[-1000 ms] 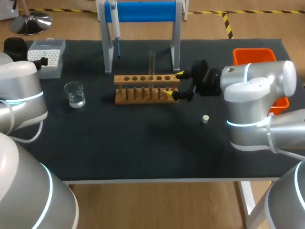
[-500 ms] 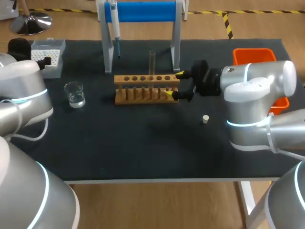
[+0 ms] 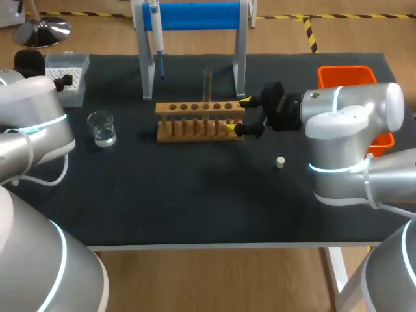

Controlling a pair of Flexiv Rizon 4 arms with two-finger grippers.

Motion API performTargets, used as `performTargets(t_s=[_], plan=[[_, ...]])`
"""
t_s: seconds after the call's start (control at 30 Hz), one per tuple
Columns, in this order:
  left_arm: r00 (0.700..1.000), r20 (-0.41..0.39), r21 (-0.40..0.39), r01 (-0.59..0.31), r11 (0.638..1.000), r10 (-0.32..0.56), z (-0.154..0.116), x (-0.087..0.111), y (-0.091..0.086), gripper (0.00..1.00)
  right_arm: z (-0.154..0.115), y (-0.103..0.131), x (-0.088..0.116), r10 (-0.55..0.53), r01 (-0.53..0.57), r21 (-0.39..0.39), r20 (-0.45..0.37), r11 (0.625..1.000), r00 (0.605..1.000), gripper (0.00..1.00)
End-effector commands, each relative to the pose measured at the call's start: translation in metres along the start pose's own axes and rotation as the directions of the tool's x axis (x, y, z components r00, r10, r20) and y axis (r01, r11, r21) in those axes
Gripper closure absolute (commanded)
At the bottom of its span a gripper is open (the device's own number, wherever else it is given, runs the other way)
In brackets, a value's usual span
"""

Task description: Invert the test tube, pick up the pipette, mount the tip to pipette, aspirate from beaker and dispense into the tube, eject the tip, return the pipette, and cap with the stopper.

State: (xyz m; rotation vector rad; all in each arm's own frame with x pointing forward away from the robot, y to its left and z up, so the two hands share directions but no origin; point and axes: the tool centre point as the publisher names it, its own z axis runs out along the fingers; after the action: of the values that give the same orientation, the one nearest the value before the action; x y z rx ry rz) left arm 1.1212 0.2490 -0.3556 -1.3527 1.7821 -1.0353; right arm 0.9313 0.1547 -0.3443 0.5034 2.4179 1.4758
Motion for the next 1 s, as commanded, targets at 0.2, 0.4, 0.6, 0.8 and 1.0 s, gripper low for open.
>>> performTargets(t_s=[0.2,0.4,0.6,0.8,1.0], plan=[[1.000,-0.004,-0.026,0.001,1.000,-0.001,0.008,-0.003,-0.005,0.14,-0.001,0.000,0.000,0.000,0.000,0.000,-0.002,1.000,1.000,0.00],[1.000,0.000,-0.041,0.005,0.999,-0.005,0.012,-0.003,-0.007,0.54,-0.001,0.000,0.000,0.000,0.000,0.000,-0.002,1.000,1.000,0.00],[1.000,0.002,-0.052,0.007,0.999,-0.007,0.015,-0.004,-0.008,0.55,-0.001,0.000,0.000,0.000,0.000,0.000,-0.002,1.000,1.000,0.00],[1.000,-0.001,-0.058,0.010,0.998,-0.010,0.019,-0.005,-0.009,0.55,-0.001,0.000,0.000,0.000,0.000,0.000,-0.002,1.000,1.000,0.00],[1.000,0.000,-0.062,0.024,0.998,-0.024,0.022,-0.005,-0.009,0.57,-0.001,0.000,0.000,0.000,0.000,0.000,-0.002,1.000,1.000,0.00]])
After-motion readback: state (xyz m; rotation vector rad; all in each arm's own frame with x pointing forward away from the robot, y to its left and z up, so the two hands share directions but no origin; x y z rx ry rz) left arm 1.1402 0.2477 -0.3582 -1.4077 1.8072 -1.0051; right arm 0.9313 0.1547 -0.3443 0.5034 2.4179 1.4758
